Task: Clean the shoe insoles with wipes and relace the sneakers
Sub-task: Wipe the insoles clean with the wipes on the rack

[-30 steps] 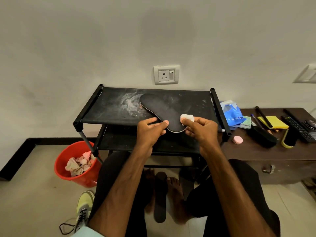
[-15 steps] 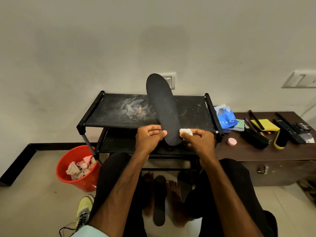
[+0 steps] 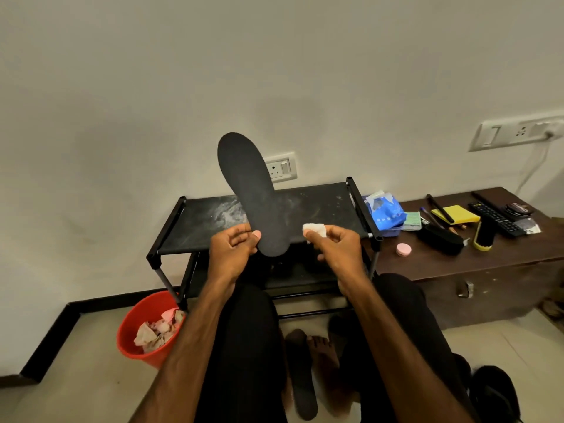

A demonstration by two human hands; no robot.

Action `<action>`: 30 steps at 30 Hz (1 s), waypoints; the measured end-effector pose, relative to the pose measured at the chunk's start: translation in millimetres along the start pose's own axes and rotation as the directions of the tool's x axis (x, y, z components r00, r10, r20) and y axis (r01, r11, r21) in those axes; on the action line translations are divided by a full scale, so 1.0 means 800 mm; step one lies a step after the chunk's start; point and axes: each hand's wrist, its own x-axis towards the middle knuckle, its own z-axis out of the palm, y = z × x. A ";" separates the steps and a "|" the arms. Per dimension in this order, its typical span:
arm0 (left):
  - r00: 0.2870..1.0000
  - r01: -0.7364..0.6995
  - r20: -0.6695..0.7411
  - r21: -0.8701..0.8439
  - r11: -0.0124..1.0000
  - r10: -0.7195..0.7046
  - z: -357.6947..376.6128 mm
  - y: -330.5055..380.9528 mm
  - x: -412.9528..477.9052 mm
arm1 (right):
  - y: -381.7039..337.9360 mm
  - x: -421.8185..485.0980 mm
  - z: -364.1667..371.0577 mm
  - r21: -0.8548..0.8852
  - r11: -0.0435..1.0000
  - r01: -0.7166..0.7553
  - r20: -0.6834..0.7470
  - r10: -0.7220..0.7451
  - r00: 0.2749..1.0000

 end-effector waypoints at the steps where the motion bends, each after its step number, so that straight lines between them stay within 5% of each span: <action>1: 1.000 -0.003 -0.002 -0.005 1.000 0.003 -0.009 0.008 -0.006 | -0.001 -0.008 0.003 0.000 1.000 -0.004 0.016 0.004 1.000; 9: 0.981 0.069 0.179 0.046 0.997 -0.076 -0.072 0.022 -0.054 | 0.013 -0.057 0.017 -0.051 0.998 -0.045 0.134 0.052 0.990; 15: 0.948 0.235 0.251 -0.133 0.963 -0.197 -0.080 -0.027 -0.064 | 0.013 -0.071 0.006 -0.083 0.997 -0.005 0.136 0.016 0.991; 22: 0.884 0.456 0.189 -0.151 0.877 -0.427 -0.064 -0.099 -0.128 | 0.030 -0.081 0.016 -0.207 0.978 0.001 0.303 0.063 0.951; 30: 0.797 0.549 -0.121 -0.262 0.794 -0.592 -0.078 -0.077 -0.233 | 0.057 -0.084 0.049 -0.362 0.932 -0.017 0.483 0.203 0.852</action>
